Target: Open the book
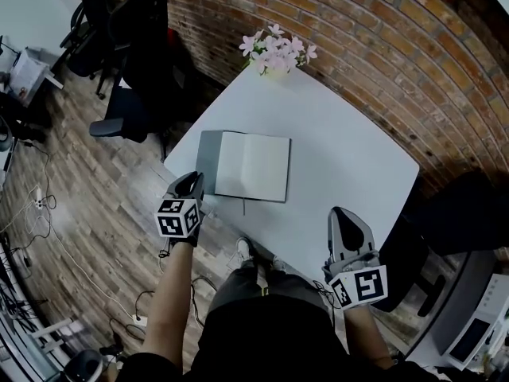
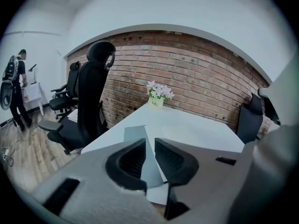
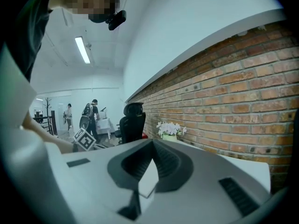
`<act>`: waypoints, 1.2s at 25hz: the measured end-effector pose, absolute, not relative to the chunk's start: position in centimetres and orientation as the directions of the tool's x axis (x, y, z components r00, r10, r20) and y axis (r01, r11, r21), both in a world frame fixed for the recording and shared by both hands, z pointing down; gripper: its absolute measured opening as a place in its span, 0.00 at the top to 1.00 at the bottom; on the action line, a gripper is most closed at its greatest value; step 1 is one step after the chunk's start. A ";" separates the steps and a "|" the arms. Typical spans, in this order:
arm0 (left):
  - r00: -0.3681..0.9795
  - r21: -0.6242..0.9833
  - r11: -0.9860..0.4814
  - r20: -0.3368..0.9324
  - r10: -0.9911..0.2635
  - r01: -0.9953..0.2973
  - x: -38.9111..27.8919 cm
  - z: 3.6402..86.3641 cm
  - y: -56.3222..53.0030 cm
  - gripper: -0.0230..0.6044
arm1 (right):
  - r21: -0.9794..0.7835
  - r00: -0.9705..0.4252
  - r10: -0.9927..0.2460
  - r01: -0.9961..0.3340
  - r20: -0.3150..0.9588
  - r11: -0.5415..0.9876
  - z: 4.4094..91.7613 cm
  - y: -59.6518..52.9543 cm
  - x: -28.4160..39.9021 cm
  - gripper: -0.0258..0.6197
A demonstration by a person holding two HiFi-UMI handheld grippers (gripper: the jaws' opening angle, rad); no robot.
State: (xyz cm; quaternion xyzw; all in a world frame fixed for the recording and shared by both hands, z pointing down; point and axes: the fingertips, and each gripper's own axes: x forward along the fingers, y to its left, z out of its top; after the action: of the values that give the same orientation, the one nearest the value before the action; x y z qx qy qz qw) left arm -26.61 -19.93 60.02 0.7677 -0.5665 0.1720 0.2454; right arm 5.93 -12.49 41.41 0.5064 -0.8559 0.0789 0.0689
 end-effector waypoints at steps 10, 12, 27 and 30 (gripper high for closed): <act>0.347 0.182 -0.298 0.391 -0.852 -0.937 -23.1 53.0 -18.7 0.92 | -0.059 -0.500 -0.851 -0.865 0.160 0.497 40.0 -11.5 5.4 0.94; 0.352 0.169 -0.312 0.336 -0.874 -0.935 -22.5 50.6 -18.4 0.92 | -0.056 -0.504 -0.850 -0.863 0.151 0.502 39.7 -11.6 5.2 0.94; 0.376 0.028 -0.378 -0.057 -0.925 -0.926 -22.2 33.5 -13.6 0.92 | -0.037 -0.487 -0.871 -0.874 0.065 0.485 35.7 -12.3 5.6 0.94; 0.358 -0.049 -0.355 -0.120 -0.926 -0.934 -22.7 30.7 -12.0 0.92 | -0.037 -0.463 -0.885 -0.886 0.048 0.462 35.0 -12.4 6.5 0.94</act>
State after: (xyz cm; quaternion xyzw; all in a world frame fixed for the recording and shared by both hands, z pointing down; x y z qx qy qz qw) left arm -22.66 -11.99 30.72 0.8224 -0.5652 -0.0360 -0.0542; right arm 6.49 -12.43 34.98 0.5179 -0.8549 0.0281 0.0108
